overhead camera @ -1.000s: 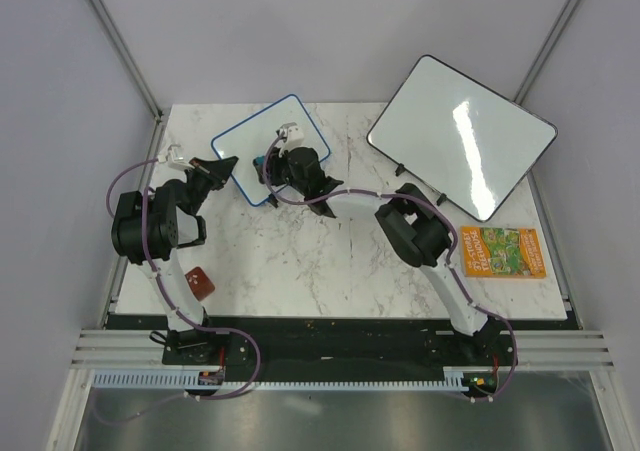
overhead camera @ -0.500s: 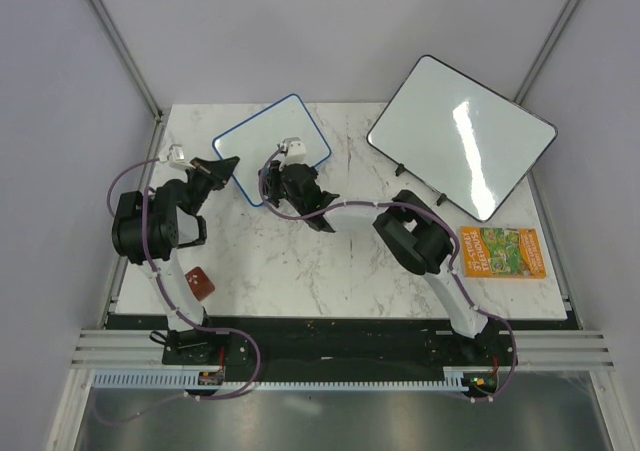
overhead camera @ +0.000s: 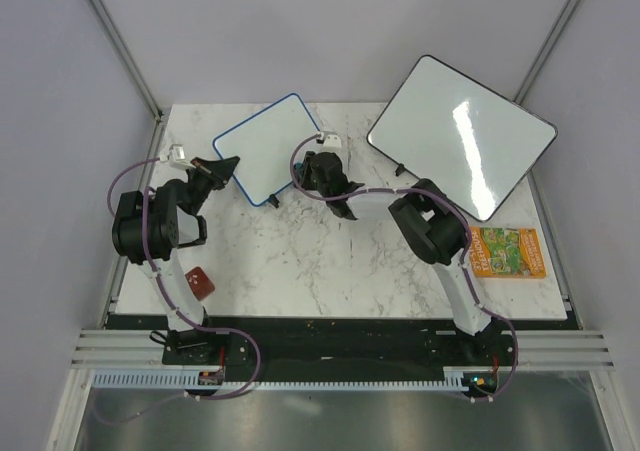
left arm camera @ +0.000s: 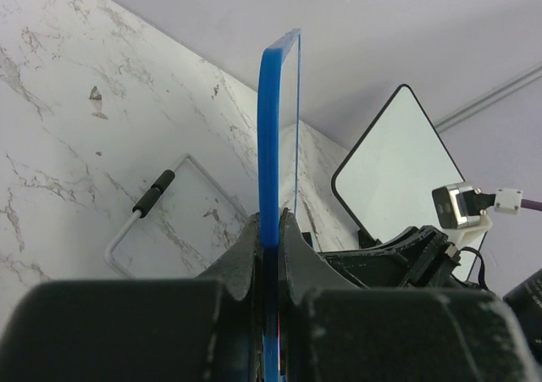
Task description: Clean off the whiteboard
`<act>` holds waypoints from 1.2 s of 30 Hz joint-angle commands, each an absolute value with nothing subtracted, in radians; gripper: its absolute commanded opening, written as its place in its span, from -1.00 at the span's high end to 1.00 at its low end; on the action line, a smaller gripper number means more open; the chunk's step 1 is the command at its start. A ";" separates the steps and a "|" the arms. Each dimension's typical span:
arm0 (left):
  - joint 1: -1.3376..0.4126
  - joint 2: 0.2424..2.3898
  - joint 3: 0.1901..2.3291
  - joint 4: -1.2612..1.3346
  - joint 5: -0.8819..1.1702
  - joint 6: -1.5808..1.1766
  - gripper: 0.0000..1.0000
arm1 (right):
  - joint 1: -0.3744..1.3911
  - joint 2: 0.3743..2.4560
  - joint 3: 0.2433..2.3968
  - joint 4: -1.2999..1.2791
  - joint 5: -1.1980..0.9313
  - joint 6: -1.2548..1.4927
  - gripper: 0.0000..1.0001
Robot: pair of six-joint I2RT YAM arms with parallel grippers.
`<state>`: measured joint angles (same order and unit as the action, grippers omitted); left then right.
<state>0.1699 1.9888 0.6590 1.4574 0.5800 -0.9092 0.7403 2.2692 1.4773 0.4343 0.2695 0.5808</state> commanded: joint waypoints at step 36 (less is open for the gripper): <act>0.144 1.842 0.400 1.644 0.673 -0.801 0.96 | 0.789 1.888 0.982 0.348 0.175 0.503 -0.83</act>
